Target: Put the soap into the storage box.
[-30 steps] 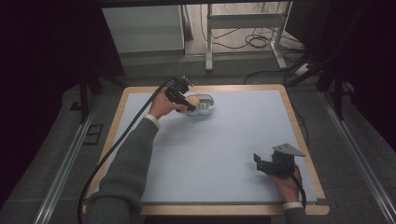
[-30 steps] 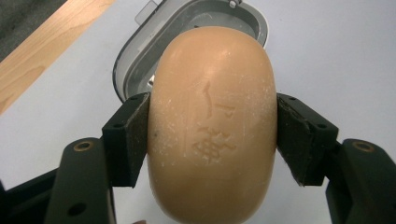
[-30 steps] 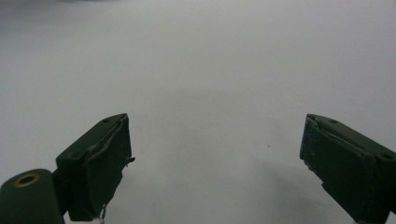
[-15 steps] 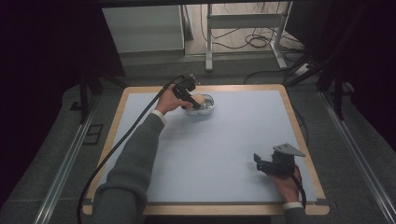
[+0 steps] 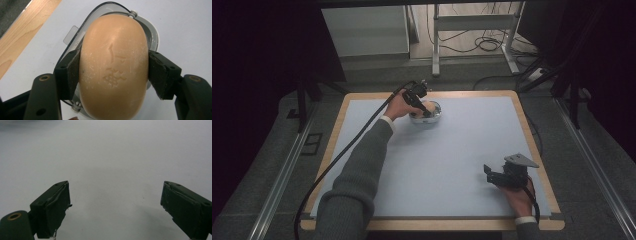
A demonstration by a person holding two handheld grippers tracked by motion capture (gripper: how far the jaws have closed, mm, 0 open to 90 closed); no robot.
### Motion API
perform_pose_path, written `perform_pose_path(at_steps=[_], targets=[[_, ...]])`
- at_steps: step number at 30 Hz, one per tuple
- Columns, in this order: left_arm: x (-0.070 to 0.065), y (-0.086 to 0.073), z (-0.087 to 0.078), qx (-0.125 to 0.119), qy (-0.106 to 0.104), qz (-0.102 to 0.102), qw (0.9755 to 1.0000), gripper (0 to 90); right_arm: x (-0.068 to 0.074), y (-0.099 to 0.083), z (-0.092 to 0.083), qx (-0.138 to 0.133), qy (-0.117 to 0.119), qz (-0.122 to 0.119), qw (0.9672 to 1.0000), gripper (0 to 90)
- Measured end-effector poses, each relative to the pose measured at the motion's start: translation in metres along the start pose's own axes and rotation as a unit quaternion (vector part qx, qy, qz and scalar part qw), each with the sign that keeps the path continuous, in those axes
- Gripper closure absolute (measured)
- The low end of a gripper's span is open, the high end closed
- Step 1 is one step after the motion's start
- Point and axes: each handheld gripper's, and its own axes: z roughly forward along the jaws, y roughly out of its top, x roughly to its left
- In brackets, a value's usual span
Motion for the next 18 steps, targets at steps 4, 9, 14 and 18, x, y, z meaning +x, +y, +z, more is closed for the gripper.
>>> perform_pose_path(at_steps=[4,9,14,18], targets=[[0.000,-0.001,-0.002,-0.011,-0.009,-0.005,0.9999,31.2,0.000,0.000,0.000,0.001,0.000,-0.001,1.0000,9.1],[-0.004,-0.001,-0.008,-0.009,-0.008,0.002,0.9999,28.2,0.000,0.000,0.000,0.001,-0.001,-0.002,1.0000,9.1],[-0.011,-0.010,-0.024,-0.030,-0.001,-0.001,0.9996,26.2,0.001,0.000,0.000,0.001,-0.001,-0.003,1.0000,9.1],[-0.016,-0.019,-0.033,-0.046,0.004,-0.016,0.9988,24.6,0.000,0.000,0.000,0.001,-0.001,-0.001,1.0000,9.1]])
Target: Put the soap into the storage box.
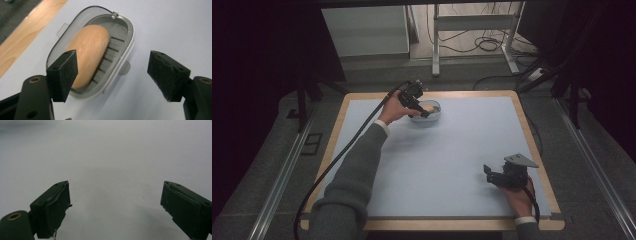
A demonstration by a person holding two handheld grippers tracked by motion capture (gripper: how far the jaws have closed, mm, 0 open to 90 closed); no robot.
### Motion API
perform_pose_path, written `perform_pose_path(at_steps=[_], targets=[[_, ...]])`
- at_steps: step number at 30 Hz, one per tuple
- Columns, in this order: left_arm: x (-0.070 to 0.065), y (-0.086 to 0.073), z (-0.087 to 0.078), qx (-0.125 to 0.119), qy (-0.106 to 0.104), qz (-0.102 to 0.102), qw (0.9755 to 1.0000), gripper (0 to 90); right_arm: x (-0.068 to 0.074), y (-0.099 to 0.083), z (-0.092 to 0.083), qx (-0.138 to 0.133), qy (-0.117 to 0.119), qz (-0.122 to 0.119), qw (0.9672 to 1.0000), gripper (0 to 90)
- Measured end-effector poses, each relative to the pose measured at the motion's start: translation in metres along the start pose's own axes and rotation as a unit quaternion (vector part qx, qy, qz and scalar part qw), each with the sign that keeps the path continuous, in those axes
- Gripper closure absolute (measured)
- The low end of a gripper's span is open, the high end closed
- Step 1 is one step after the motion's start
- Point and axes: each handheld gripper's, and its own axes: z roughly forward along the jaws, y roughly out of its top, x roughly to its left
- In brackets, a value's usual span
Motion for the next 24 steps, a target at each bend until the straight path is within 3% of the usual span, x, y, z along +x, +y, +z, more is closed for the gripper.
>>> perform_pose_path(at_steps=[9,13,18,24], targets=[[-0.019,-0.038,-0.040,-0.039,0.028,-0.014,0.9987,21.9,0.000,0.000,0.000,-0.003,0.001,-0.002,1.0000,9.1],[-0.026,-0.052,-0.047,-0.042,0.029,-0.014,0.9986,20.8,0.000,0.000,0.000,-0.003,0.002,-0.002,1.0000,9.1],[-0.045,-0.082,-0.062,-0.070,0.042,-0.009,0.9966,20.9,0.000,0.000,0.000,-0.003,0.001,-0.001,1.0000,9.1],[-0.061,-0.109,-0.070,-0.088,0.036,-0.014,0.9954,20.8,0.000,0.000,0.000,-0.003,0.001,-0.002,1.0000,9.1]])
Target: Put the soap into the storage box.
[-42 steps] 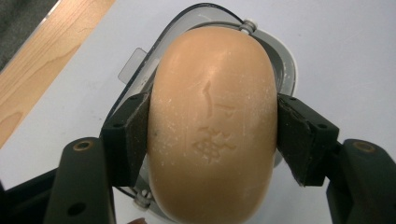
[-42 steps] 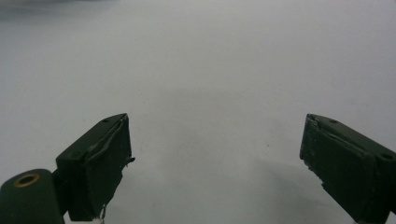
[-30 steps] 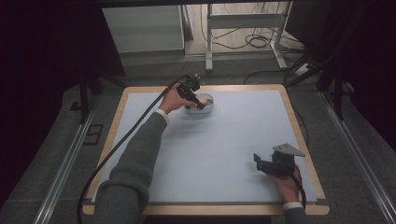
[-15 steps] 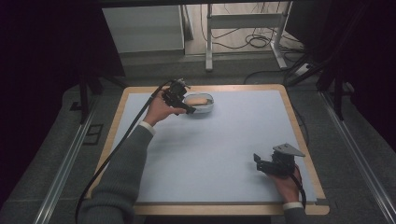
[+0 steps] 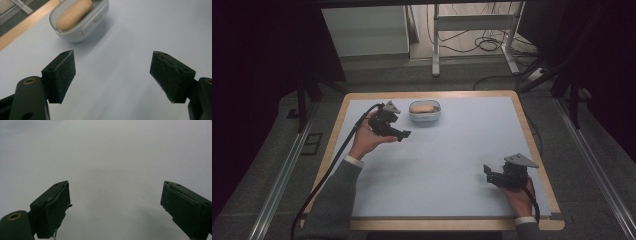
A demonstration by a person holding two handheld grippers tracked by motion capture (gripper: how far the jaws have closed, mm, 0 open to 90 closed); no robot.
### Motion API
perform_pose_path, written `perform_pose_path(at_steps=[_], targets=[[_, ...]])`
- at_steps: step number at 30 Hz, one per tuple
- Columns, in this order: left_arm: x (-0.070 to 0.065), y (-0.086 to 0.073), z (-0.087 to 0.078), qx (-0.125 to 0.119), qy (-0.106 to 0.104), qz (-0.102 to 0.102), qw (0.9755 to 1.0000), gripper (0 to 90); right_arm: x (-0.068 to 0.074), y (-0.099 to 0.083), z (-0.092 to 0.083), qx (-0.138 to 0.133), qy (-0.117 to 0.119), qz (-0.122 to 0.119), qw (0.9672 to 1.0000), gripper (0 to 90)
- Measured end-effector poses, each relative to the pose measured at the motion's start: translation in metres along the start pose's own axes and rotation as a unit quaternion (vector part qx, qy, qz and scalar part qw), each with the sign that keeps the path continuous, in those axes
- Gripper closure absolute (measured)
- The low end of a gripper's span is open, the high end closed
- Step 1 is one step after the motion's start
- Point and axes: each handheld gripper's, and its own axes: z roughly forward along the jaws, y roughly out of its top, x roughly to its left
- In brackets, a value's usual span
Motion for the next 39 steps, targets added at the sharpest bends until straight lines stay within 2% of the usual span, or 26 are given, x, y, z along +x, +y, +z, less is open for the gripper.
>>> perform_pose_path(at_steps=[4,7,8,9,11,12,14,18,19,20,25,31,39], targets=[[-0.006,-0.030,-0.009,-0.013,-0.002,-0.020,0.9997,20.8,0.000,0.000,0.000,0.000,-0.002,-0.001,1.0000,9.1],[-0.009,-0.049,-0.014,-0.013,0.004,-0.034,0.9993,20.6,0.001,0.000,0.000,0.001,-0.004,-0.003,1.0000,9.1],[-0.009,-0.049,-0.014,-0.013,0.004,-0.034,0.9993,20.5,0.001,0.000,0.000,0.001,-0.004,-0.003,1.0000,9.1],[-0.012,-0.063,-0.018,-0.018,0.005,-0.043,0.9989,20.5,0.001,0.000,0.000,0.001,-0.005,-0.003,1.0000,9.1],[-0.014,-0.075,-0.020,-0.020,0.003,-0.054,0.9983,20.5,0.001,0.000,0.000,0.001,-0.006,-0.004,1.0000,9.1],[-0.014,-0.075,-0.020,-0.020,0.003,-0.054,0.9983,20.5,0.001,0.000,0.000,0.001,-0.006,-0.004,1.0000,9.1],[-0.016,-0.091,-0.022,-0.015,0.010,-0.066,0.9977,20.5,0.001,0.000,0.000,0.002,-0.006,-0.004,1.0000,9.1],[-0.017,-0.109,-0.023,-0.009,0.011,-0.082,0.9965,20.2,0.001,0.000,0.000,0.002,-0.007,-0.004,1.0000,9.0],[-0.017,-0.109,-0.023,-0.009,0.011,-0.082,0.9965,20.0,0.001,0.000,0.000,0.002,-0.007,-0.004,1.0000,9.0],[-0.017,-0.118,-0.023,-0.008,0.014,-0.091,0.9957,20.0,0.001,0.000,0.000,0.001,-0.007,-0.003,1.0000,9.0],[-0.015,-0.129,-0.024,0.000,0.021,-0.103,0.9944,19.8,0.001,0.000,0.000,-0.003,-0.005,-0.005,1.0000,9.0],[-0.013,-0.131,-0.025,0.000,0.030,-0.105,0.9940,19.7,0.001,-0.001,-0.002,-0.009,0.000,-0.005,0.9999,9.0],[-0.013,-0.134,-0.024,0.004,0.028,-0.109,0.9936,19.5,0.001,-0.001,-0.002,-0.011,0.003,-0.006,0.9999,8.9]])
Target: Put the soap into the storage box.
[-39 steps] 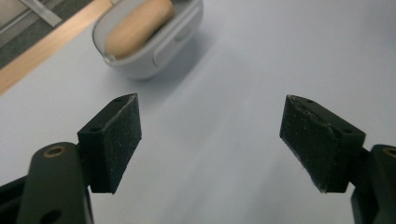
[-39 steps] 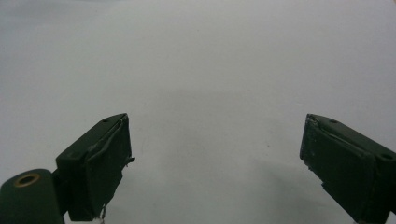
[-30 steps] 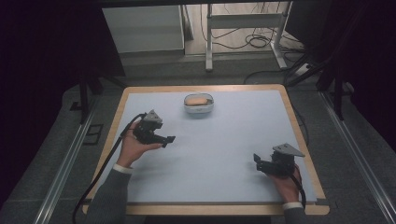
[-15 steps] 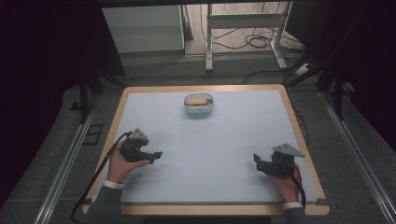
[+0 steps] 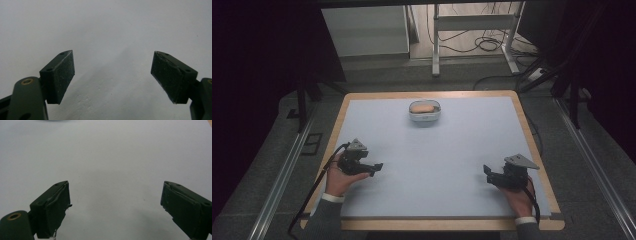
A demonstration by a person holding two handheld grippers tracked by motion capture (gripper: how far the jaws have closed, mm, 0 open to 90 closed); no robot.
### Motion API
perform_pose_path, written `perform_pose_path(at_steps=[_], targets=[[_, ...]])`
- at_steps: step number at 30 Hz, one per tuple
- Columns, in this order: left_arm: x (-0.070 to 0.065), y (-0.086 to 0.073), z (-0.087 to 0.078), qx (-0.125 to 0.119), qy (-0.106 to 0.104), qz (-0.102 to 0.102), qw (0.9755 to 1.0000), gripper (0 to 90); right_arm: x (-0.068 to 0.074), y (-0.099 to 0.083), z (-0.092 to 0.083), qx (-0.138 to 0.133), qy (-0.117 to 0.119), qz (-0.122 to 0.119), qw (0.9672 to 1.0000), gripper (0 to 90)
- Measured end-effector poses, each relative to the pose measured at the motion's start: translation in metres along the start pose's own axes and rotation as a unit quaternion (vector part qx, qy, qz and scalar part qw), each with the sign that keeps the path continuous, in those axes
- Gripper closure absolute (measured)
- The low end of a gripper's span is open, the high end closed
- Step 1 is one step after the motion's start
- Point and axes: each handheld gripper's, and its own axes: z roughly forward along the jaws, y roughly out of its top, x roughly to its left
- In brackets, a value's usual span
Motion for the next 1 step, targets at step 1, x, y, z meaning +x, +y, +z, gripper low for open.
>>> perform_pose_path(at_steps=[1], targets=[[0.0000,0.0000,0.0000,0.000,0.000,0.000,1.0000,19.4,0.0000,0.0000,-0.0001,0.000,0.001,-0.001,1.0000,8.8]])
